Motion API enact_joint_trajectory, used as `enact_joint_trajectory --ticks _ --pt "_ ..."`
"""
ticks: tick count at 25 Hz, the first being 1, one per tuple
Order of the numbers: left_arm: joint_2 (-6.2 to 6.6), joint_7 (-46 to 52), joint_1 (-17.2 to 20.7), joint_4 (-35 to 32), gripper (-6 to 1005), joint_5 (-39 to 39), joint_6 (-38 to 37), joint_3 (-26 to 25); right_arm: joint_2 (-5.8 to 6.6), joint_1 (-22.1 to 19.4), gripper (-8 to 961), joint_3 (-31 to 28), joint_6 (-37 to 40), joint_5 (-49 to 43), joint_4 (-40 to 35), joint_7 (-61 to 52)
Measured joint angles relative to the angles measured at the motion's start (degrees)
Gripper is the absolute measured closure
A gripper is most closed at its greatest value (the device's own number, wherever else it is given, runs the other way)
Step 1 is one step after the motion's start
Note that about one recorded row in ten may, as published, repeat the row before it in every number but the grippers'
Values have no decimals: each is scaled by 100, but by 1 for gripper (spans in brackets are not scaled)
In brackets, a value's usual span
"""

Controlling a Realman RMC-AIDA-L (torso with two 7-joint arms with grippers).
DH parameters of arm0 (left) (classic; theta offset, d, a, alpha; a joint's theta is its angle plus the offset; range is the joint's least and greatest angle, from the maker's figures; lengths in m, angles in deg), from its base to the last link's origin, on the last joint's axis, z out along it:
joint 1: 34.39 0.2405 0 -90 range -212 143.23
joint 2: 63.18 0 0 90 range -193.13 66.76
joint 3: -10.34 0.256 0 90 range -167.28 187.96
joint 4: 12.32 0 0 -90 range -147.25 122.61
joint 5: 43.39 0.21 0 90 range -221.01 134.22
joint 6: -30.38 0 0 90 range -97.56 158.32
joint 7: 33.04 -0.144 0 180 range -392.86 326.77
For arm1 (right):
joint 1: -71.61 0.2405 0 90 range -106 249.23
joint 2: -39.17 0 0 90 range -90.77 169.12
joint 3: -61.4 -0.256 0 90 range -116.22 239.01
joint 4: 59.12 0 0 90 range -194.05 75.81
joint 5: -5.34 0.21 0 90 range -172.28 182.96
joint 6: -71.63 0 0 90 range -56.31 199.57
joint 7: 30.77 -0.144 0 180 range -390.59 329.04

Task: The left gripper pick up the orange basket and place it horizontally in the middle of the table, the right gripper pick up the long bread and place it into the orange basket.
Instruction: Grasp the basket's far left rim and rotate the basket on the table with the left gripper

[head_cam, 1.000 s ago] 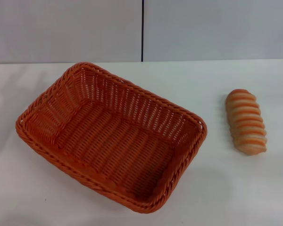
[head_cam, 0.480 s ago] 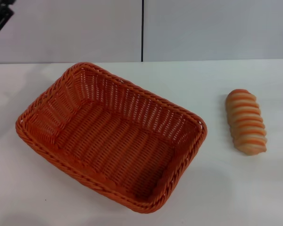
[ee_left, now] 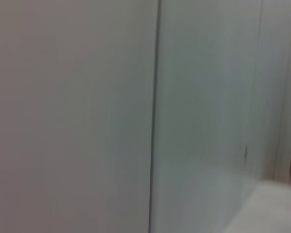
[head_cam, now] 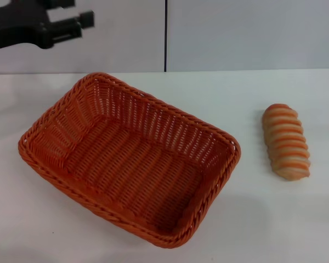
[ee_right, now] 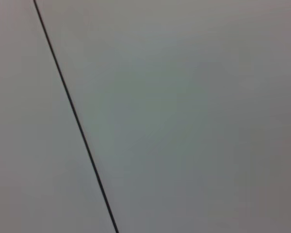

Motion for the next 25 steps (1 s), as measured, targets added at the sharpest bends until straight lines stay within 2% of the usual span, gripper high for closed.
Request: enact_joint_trajectory --ticks 5,6,7,11,19,25 --pt "-89 1072 -434 -702 419 1560 -29 0 -3 -104 193 -12 0 -11 29 0" --pt "-89 1072 -434 -702 421 1560 -29 0 -3 -121 193 -11 1 -13 29 0" --pt "-169 1288 -566 -900 422 2108 -39 2 -4 -134 193 -7 3 -14 30 0" --pt "-277 1534 -815 -1033 426 2929 -67 4 -5 -166 193 11 9 -14 39 0" --pt "-420 1799 -1275 -1090 436 4008 -231 8 -5 -167 193 37 14 -29 142 0" --pt "-459 1907 -1383 -1011 443 4384 -299 63 -6 -173 193 -10 -28 -31 188 0"
